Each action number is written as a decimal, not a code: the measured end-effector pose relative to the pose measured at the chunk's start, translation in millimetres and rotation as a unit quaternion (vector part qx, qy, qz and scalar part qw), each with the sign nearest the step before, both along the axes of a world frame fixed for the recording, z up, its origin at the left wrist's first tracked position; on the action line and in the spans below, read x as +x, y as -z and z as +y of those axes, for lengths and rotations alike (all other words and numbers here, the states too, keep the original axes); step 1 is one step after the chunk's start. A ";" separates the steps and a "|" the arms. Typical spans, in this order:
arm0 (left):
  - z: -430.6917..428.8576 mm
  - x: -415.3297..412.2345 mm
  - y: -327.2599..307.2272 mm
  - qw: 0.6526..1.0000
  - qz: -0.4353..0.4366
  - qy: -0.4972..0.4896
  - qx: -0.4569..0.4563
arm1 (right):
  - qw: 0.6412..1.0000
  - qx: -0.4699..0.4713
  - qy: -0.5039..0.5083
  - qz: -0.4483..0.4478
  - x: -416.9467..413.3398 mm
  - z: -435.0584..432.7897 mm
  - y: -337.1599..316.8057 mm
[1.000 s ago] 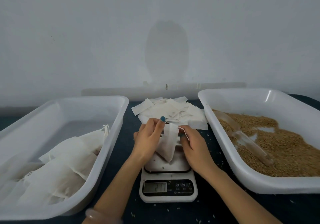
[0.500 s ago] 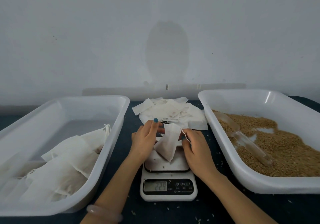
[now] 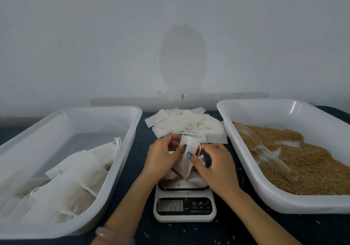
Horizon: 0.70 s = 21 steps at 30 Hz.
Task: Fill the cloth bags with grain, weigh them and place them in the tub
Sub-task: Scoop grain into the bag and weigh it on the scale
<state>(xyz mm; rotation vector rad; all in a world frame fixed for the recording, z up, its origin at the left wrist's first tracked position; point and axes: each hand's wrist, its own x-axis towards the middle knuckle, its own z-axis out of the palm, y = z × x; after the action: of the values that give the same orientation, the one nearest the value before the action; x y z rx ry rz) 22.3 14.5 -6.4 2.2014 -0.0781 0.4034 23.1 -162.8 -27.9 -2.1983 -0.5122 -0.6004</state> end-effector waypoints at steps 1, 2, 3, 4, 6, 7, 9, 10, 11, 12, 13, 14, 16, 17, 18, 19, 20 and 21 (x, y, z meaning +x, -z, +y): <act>0.6 0.1 -0.3 1.000 0.003 0.003 -0.011 | 1.000 0.002 0.000 -0.003 0.4 0.6 0.2; 1.1 0.2 -0.7 1.000 0.006 0.007 -0.025 | 1.000 0.012 -0.001 -0.004 1.0 1.2 0.5; 1.8 0.5 -1.5 0.999 0.008 0.013 -0.043 | 1.000 0.023 -0.002 -0.004 1.6 1.7 0.5; 1.8 -0.2 -2.7 0.998 0.007 0.021 -0.065 | 0.999 0.033 -0.004 -0.003 2.5 2.2 0.3; 1.2 -2.3 -4.5 0.994 0.001 0.036 -0.104 | 0.999 0.048 -0.006 0.003 4.7 2.9 -0.1; 1.1 -3.5 -6.1 0.992 -0.002 0.048 -0.119 | 0.998 0.055 -0.007 0.007 5.8 3.5 -0.3; 1.4 -6.0 -8.6 0.986 -0.001 0.080 -0.144 | 0.998 0.063 -0.006 0.013 8.5 3.9 0.5; 1.7 -6.3 -9.1 0.985 0.005 0.091 -0.146 | 0.998 0.063 -0.005 0.016 9.8 3.9 1.0; 1.8 -5.7 -8.8 0.987 0.011 0.091 -0.133 | 0.998 0.063 -0.004 0.018 10.8 3.8 1.4; 1.2 -5.6 -8.7 0.991 0.014 0.077 -0.108 | 0.998 0.065 -0.004 0.022 11.6 3.8 1.7; 0.7 -4.7 -8.4 0.995 0.012 0.056 -0.080 | 0.997 0.067 -0.006 0.025 12.1 3.7 1.9; 0.1 -4.4 -9.4 0.997 0.004 0.036 -0.062 | 0.997 0.068 -0.008 0.026 12.2 3.7 1.6; 1.2 -4.6 -13.8 0.999 -0.007 0.021 -0.048 | 0.997 0.069 -0.015 0.027 11.7 3.6 0.2; 3.9 -5.2 -17.7 0.999 -0.009 0.020 -0.042 | 0.997 0.070 -0.021 0.028 11.4 3.1 -0.8; 8.2 -6.5 -23.0 0.999 -0.014 0.014 -0.026 | 0.996 0.074 -0.029 0.030 11.0 2.8 -1.5; 13.1 -8.1 -29.9 1.000 -0.025 -0.003 -0.004 | 0.996 0.078 -0.037 0.032 10.5 2.6 -2.6; 18.9 -10.2 -38.7 0.999 -0.039 -0.034 0.014 | 0.995 0.084 -0.044 0.032 10.1 2.5 -3.5; 24.7 -12.9 -47.5 0.995 -0.056 -0.074 0.024 | 0.994 0.090 -0.049 0.034 9.5 2.6 -3.9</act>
<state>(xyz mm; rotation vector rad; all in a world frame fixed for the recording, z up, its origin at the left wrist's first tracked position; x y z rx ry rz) 9.4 39.2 41.1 2.2385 0.0153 0.6124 32.7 -160.2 -24.0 -2.0036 -0.5065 -0.4969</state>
